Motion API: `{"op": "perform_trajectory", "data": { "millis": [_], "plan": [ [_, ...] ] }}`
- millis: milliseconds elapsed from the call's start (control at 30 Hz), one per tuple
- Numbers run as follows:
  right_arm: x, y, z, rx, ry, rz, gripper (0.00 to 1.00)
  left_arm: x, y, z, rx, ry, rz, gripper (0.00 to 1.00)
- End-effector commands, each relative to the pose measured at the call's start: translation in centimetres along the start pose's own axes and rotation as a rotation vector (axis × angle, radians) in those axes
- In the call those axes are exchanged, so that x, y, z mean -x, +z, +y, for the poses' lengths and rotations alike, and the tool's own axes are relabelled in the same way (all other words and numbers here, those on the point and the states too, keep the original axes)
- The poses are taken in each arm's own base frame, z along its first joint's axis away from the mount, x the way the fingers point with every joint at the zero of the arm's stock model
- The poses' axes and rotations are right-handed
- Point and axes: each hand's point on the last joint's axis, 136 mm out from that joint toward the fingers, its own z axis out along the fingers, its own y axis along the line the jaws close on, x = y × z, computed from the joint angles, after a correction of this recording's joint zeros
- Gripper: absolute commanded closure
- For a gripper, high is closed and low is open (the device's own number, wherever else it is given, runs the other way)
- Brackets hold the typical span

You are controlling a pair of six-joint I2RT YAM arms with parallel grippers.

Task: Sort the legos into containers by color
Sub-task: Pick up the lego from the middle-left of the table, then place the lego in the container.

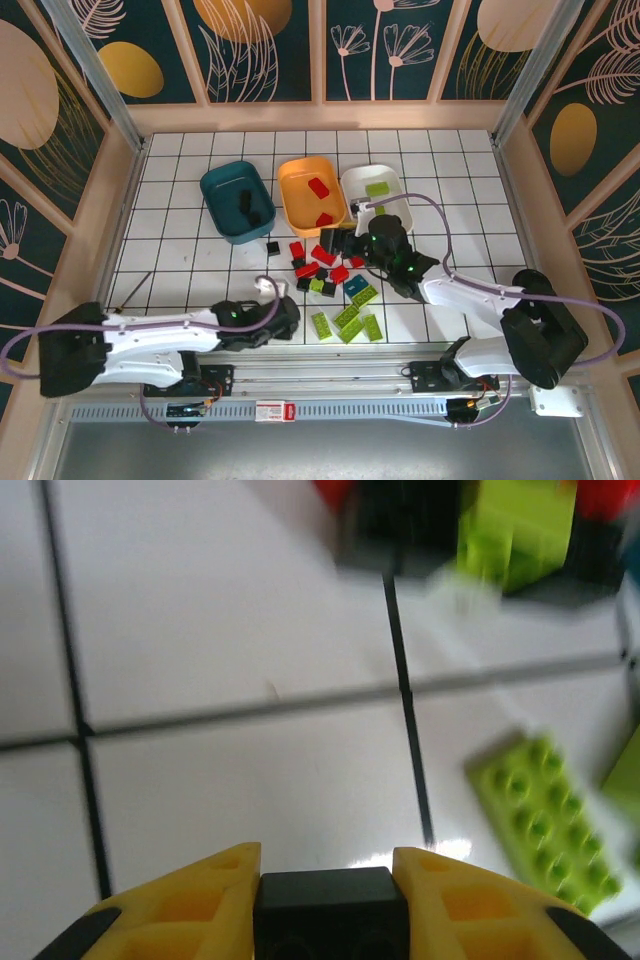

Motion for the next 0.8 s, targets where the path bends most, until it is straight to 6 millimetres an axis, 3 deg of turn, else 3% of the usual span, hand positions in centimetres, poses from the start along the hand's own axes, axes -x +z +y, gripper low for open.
{"op": "perform_trajectory", "data": {
  "millis": [0, 233, 400, 500, 600, 767],
  "plan": [
    [0.9, -0.8, -0.4, -0.021, 0.004, -0.041, 0.35, 5.5, -2.1, 0.3, -0.020, -0.032, -0.156, 0.73],
    [0.6, -1.0, -0.8, -0.032, 0.017, -0.036, 0.35, 18.8, -5.2, 3.5, 0.029, -0.129, -0.405, 0.74],
    [0.2, -1.3, -1.1, -0.047, 0.020, -0.025, 0.35, 26.0, -3.5, 7.2, 0.105, -0.205, -0.464, 0.77],
    [-0.2, -1.7, -1.4, -0.056, 0.022, -0.015, 0.35, 28.7, -1.2, 9.8, 0.130, -0.269, -0.454, 0.78],
    [-0.6, -2.0, -1.5, -0.062, 0.021, 0.000, 0.35, 30.9, 1.0, 11.1, 0.164, -0.283, -0.438, 0.78],
    [-1.7, -2.4, -1.9, -0.067, 0.038, 0.029, 0.35, 32.4, 4.9, 13.3, 0.220, -0.312, -0.381, 0.74]
  ]
}}
